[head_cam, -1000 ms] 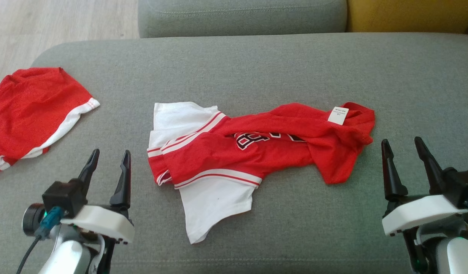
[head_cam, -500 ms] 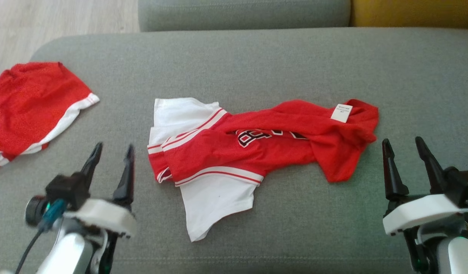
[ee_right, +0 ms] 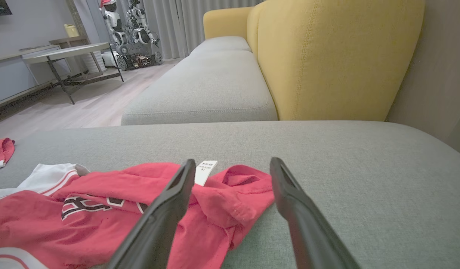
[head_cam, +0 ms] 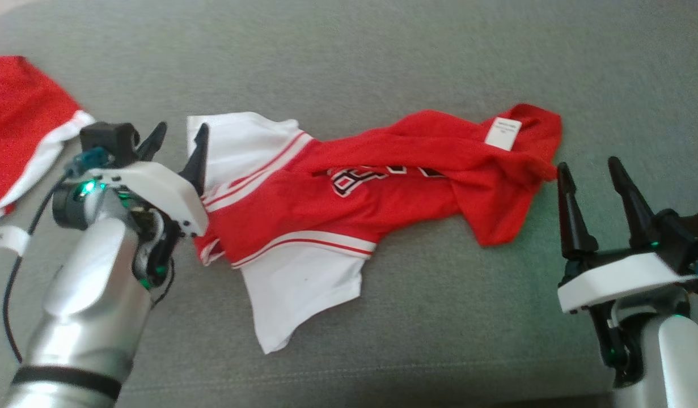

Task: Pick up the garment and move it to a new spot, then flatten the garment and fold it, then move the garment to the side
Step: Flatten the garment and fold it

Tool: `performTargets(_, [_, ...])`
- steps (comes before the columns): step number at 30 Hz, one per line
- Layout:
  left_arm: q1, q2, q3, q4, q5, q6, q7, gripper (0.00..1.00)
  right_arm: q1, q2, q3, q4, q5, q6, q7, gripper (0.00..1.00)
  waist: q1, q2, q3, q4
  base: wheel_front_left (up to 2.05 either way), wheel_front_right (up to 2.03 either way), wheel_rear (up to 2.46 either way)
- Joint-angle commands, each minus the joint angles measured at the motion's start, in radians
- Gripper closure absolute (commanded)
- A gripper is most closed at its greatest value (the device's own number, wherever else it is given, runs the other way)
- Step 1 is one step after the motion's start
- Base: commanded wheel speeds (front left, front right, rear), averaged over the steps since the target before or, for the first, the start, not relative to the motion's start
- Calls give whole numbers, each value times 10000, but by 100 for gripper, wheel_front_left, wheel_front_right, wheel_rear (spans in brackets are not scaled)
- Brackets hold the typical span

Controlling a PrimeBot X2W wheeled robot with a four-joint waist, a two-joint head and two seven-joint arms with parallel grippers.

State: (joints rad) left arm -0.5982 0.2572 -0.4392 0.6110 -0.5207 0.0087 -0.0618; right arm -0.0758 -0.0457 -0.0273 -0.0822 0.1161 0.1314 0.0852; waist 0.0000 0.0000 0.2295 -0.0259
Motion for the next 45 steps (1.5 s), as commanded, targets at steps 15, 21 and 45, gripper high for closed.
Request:
performTargets(15, [-2739, 127, 556, 4900, -624, -1095, -128, 0, -857, -45, 429, -22, 183, -7, -509, 0, 0, 0, 1353, -1185, 0, 0, 0])
performTargets(21, [-2920, -105, 262, 5548, -634, -1286, -212, 100, -1073, -45, 340, 229, 177, -7, -521, 0, 0, 0, 1243, -1094, 0, 0, 0])
performTargets(45, [-3419, -485, -533, 5426, -642, -1391, -1901, 100, -2430, -507, 1210, 2728, -228, -7, 232, 100, 0, 0, 1024, -259, 0, 0, 0])
